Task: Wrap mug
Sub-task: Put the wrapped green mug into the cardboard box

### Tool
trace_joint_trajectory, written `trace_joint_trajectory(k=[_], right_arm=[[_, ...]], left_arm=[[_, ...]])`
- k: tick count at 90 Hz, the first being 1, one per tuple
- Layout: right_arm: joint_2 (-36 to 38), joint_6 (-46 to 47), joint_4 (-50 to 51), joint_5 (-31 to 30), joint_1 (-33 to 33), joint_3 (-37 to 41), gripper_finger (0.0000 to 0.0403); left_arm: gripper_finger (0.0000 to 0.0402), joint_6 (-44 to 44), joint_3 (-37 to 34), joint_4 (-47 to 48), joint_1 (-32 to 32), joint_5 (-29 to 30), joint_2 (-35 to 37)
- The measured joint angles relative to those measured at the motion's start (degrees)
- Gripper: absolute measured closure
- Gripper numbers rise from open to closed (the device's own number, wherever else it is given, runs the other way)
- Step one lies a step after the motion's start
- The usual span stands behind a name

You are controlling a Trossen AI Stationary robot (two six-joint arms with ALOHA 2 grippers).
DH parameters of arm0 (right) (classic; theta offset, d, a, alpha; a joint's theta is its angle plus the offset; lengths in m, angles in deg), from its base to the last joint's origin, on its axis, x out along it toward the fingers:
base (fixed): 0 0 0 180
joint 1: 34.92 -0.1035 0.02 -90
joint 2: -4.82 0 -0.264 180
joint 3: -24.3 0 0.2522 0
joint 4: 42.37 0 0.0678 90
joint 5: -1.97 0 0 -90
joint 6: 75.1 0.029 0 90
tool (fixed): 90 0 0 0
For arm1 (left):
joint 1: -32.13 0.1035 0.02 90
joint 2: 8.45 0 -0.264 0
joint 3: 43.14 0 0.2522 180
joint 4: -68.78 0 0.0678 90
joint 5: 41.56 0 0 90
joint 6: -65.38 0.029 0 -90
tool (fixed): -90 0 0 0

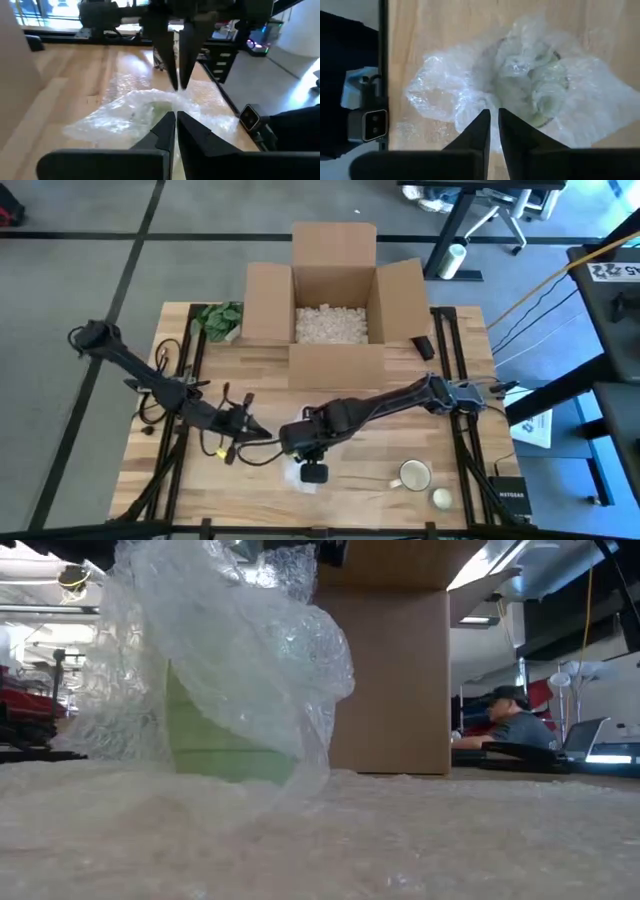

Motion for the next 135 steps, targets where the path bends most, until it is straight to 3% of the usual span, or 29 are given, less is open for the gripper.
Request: trace_joint_trajectory(k=[35, 53, 104, 111, 122, 135], right_arm=[[0.2, -1.8, -2.9, 3.2, -0.1, 0.5, 0.0266], [-1.3, -4.2, -3.1, 3.5, -0.1, 0.6, 0.0249], [-8.9, -7.0, -3.9, 1.8, -0.1, 1.1, 0.0264], [-9.4, -7.2, -3.8, 2.2, -0.1, 1.0, 0.029], [-9.5, -8.8, -4.5, 1.9, 0.0, 0.9, 0.0378], [-9.4, -8.6, -4.8, 1.7, 0.0, 0.6, 0.0388]], left_arm=[[0.0402, -2.2, -1.5, 3.3, -1.8, 2.1, 1.9], [0.0402, -3.3, -1.5, 3.5, -1.6, 2.2, 1.9], [0.0402, -8.0, -1.5, 3.7, -4.9, 5.1, 1.9], [0.0402, -8.0, -1.5, 4.0, -5.2, 5.2, 1.9], [0.0402, -7.7, -1.5, 4.4, -5.1, 5.4, 1.9], [0.0402, -7.4, -1.5, 5.3, -5.1, 6.3, 1.9]])
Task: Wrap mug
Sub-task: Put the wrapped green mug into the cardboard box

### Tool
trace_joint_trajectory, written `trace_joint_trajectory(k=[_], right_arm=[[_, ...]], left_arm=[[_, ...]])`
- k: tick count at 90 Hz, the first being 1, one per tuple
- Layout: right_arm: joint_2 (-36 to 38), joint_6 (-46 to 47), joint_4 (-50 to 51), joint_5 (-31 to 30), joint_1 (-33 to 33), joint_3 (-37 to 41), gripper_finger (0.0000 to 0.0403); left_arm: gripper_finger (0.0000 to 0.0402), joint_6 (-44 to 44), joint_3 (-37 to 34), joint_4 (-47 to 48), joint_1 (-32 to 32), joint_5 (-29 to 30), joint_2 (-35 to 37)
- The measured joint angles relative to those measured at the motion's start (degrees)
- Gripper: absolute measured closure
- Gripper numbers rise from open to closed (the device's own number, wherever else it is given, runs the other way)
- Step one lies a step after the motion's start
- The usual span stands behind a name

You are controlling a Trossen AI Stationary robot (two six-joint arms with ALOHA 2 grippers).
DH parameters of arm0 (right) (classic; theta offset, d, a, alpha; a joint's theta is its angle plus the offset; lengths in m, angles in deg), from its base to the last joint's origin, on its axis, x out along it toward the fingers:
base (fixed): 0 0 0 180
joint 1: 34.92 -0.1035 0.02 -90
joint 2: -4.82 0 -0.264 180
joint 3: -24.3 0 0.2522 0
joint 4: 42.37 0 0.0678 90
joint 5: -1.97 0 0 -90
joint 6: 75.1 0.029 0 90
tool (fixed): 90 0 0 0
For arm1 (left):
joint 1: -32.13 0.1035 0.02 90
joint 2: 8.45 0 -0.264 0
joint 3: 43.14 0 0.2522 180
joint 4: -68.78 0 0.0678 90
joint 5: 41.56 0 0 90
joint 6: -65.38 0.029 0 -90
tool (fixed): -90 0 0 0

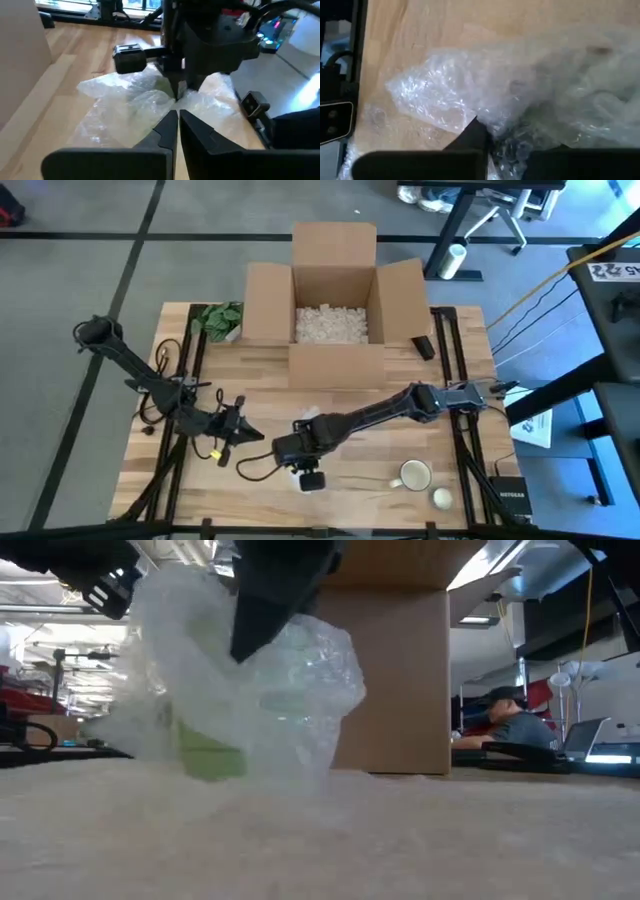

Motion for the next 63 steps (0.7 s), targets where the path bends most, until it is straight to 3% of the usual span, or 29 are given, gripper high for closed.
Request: trace_joint_trajectory(k=[27, 51, 63], right_arm=[[3.9, 3.3, 0.4, 0.7, -0.2, -0.3, 0.04], [10.8, 2.5, -7.0, 0.6, -0.5, -0.5, 0.0401], [13.9, 1.0, -9.3, -2.9, -0.5, -0.5, 0.0402]], left_arm=[[0.0402, 0.5, 0.0, 1.0, 0.0, 1.0, 0.1], [0.0402, 0.7, 0.0, 1.1, 0.0, 1.1, 0.1], [0.0402, 0.7, 0.0, 1.0, 0.0, 1.1, 0.1]])
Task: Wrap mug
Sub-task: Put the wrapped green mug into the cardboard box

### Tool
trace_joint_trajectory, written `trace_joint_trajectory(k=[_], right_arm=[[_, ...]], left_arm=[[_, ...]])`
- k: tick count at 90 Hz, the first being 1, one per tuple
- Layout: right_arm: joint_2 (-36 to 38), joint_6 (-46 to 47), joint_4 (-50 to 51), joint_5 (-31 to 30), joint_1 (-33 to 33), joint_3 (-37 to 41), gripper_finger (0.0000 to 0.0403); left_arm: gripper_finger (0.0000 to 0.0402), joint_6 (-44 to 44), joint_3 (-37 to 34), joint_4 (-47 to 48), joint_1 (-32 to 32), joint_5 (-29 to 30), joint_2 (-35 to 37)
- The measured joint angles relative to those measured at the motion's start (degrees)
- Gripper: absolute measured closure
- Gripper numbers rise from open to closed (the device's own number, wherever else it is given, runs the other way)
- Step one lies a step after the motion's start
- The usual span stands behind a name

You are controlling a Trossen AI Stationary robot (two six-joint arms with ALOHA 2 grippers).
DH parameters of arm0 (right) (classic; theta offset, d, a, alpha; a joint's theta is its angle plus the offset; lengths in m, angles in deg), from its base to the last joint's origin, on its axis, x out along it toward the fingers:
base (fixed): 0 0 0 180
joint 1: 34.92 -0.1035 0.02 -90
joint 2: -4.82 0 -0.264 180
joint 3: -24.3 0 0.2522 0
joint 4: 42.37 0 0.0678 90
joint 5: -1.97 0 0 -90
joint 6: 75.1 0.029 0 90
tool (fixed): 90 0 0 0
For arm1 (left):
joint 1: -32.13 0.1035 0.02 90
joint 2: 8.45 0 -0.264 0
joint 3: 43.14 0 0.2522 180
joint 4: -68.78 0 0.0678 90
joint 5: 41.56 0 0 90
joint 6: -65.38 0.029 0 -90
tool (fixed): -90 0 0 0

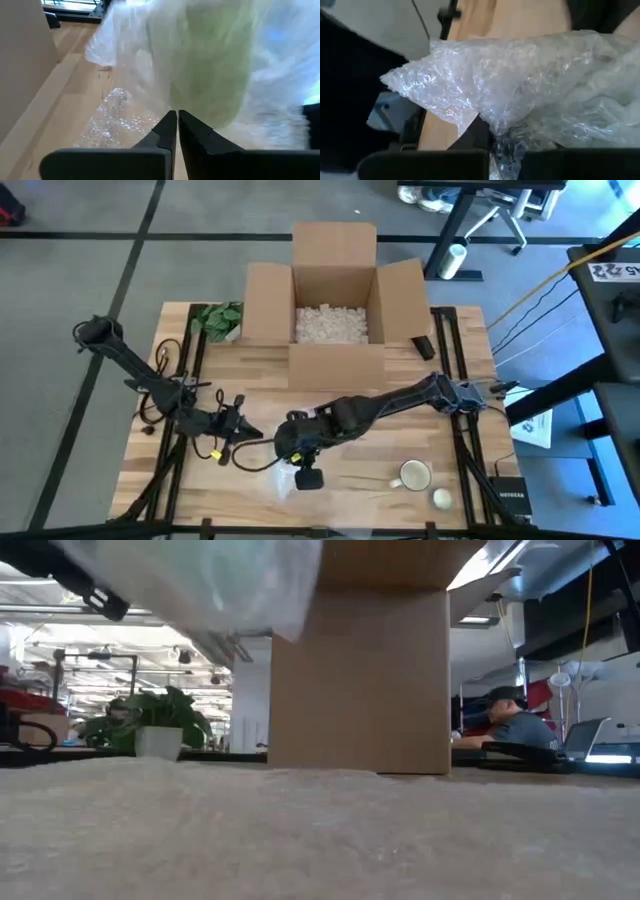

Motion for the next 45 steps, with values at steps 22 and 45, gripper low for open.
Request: trace_joint_trajectory(k=[22, 45], right_arm=[[7.0, -4.0, -0.2, -15.1, 0.0, -0.1, 0.0402], [15.4, -8.9, -2.9, -31.1, 0.4, -0.2, 0.0402]], left_arm=[[0.0402, -0.1, 0.0, 0.0, 0.0, 0.0, 0.0], [0.0402, 0.4, 0.0, 0.0, 0.0, 0.0, 0.0]])
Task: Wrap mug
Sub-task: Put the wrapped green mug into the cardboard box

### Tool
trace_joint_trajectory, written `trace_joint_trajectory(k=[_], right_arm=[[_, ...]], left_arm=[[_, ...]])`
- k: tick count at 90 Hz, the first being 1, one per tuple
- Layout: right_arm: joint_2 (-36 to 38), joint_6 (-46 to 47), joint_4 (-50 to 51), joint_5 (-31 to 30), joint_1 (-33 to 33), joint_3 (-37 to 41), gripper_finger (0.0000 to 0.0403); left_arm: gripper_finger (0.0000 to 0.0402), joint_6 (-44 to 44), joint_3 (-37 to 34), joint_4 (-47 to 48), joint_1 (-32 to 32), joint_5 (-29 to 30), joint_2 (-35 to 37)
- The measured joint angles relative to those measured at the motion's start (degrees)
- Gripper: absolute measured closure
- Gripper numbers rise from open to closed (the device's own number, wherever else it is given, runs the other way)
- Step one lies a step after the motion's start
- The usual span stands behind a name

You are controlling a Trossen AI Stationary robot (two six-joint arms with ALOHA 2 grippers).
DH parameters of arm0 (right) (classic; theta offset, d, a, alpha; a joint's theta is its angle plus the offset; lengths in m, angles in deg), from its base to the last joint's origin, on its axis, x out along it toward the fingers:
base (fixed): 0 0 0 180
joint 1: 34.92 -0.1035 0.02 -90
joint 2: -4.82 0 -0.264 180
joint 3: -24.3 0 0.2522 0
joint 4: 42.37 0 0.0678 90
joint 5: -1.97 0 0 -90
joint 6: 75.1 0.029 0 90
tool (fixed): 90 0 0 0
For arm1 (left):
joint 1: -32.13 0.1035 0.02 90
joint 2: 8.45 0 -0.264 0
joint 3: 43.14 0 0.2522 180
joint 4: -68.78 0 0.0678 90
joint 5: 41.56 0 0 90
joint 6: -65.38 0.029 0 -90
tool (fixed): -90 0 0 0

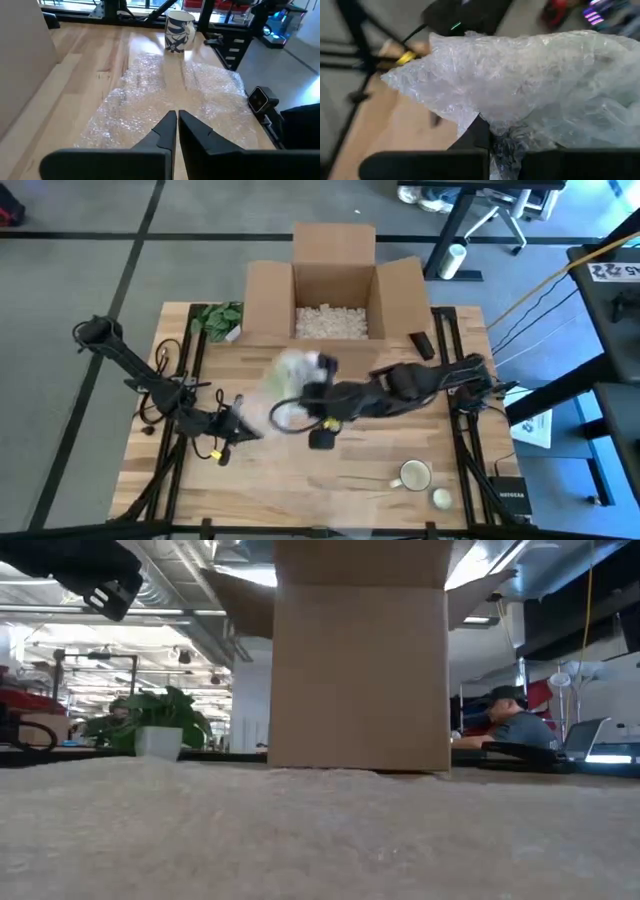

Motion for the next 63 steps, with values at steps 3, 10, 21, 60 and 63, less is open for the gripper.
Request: trace_joint_trajectory(k=[3, 10, 21, 60, 63], right_arm=[[0.8, -0.3, -1.5, 0.0, 0.1, 0.0, 0.0402], [2.4, -1.9, -5.6, 0.5, 0.2, 0.0, 0.0402], [4.8, -7.0, -12.4, 1.5, 0.0, 0.0, 0.0402], [9.1, -4.0, -3.1, -8.8, 8.7, 0.0, 0.0402], [9.1, -2.3, -1.3, -7.0, 10.8, 0.0, 0.0402]], left_arm=[[0.0402, 0.2, 0.0, 0.0, 0.0, 0.0, 0.0], [0.0402, 0.4, 0.0, 0.0, 0.0, 0.1, 0.0], [0.0402, 1.2, 0.0, 0.0, 0.1, 0.1, 0.0], [0.0402, 1.2, 0.0, 0.0, 0.0, 0.1, 0.0], [0.0402, 1.3, 0.0, 0.0, 0.0, 0.1, 0.0]])
